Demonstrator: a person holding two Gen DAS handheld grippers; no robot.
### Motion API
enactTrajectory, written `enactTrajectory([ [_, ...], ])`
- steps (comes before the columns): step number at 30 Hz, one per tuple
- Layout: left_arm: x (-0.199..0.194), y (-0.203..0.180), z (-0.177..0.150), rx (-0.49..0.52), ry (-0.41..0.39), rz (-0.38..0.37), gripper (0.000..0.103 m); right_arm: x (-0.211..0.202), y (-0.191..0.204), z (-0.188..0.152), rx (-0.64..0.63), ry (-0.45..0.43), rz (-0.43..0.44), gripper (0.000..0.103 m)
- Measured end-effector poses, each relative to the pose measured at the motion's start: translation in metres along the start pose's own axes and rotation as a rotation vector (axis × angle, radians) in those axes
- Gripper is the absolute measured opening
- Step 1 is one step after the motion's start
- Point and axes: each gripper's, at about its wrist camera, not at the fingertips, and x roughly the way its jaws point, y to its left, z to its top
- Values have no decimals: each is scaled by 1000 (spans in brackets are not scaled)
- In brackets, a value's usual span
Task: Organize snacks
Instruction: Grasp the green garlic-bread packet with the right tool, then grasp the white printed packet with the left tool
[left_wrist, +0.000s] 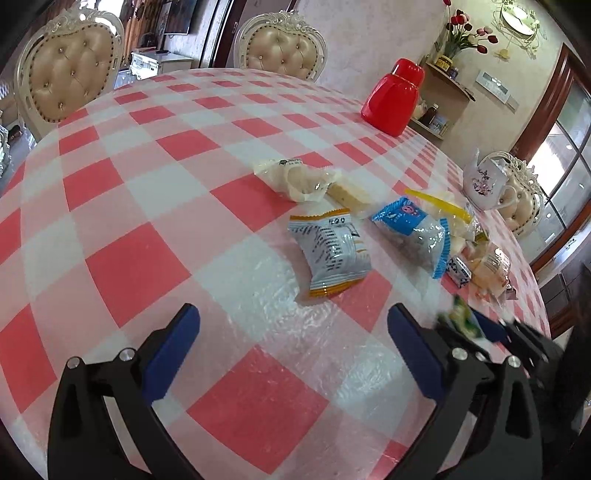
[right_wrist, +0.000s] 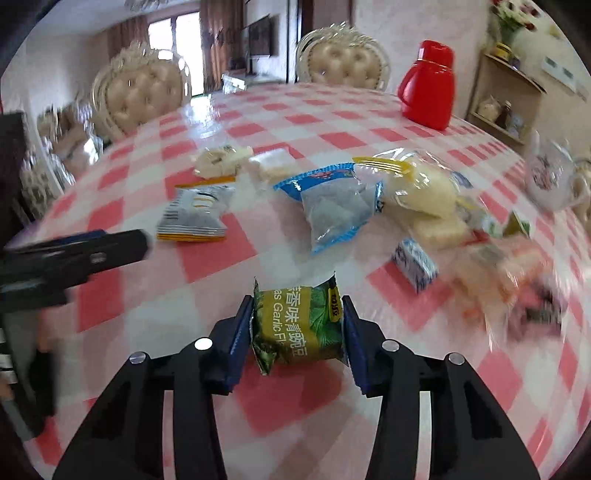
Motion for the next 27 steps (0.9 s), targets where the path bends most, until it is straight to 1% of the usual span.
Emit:
enactTrajectory([
  [3, 1, -1, 0, 12, 10, 11, 101, -20, -4, -12, 78, -48, -10, 46],
  [6, 5, -9, 1, 56, 41, 66, 101, -39, -19, -23, 200, -100, -14, 46],
  [7, 8, -14, 2, 67, 50, 101, 101, -43, -25, -27, 243, -115, -12, 46],
  [8, 12, -20, 3, 76, 55, 111, 101, -48, -32, -32, 297, -130, -4, 46],
  [10, 23, -32, 8, 85, 66, 119, 101, -51, -40, -40, 350, -134, 3, 46],
  [12, 35, -43, 15, 86, 66, 154, 101, -53, -46, -44, 387, -137, 5, 46],
  [13, 46, -50, 22, 93, 68, 202, 101, -56, -49, -45, 394, -152, 10, 46],
  [17, 68, -62, 38, 110, 84, 267, 101, -56, -50, -45, 397, -154, 17, 46],
  [18, 68, -64, 39, 124, 83, 262, 92, -56, -50, -45, 397, -156, 18, 46],
  [19, 65, -66, 37, 153, 63, 252, 63, -56, -50, -45, 396, -158, 17, 46],
  [20, 60, -68, 34, 172, 48, 235, 48, -56, -49, -45, 393, -159, 14, 46],
  [21, 54, -66, 30, 177, 47, 171, 45, -57, -48, -45, 387, -160, 6, 46],
  [22, 51, -66, 27, 178, 42, 150, 40, -58, -47, -45, 381, -163, -3, 46],
  [26, 24, -75, 8, 233, -27, 60, 38, -61, -49, -47, 389, -176, -22, 46],
  [27, 16, -79, 3, 250, -46, 28, 38, -61, -52, -47, 400, -177, -26, 46],
])
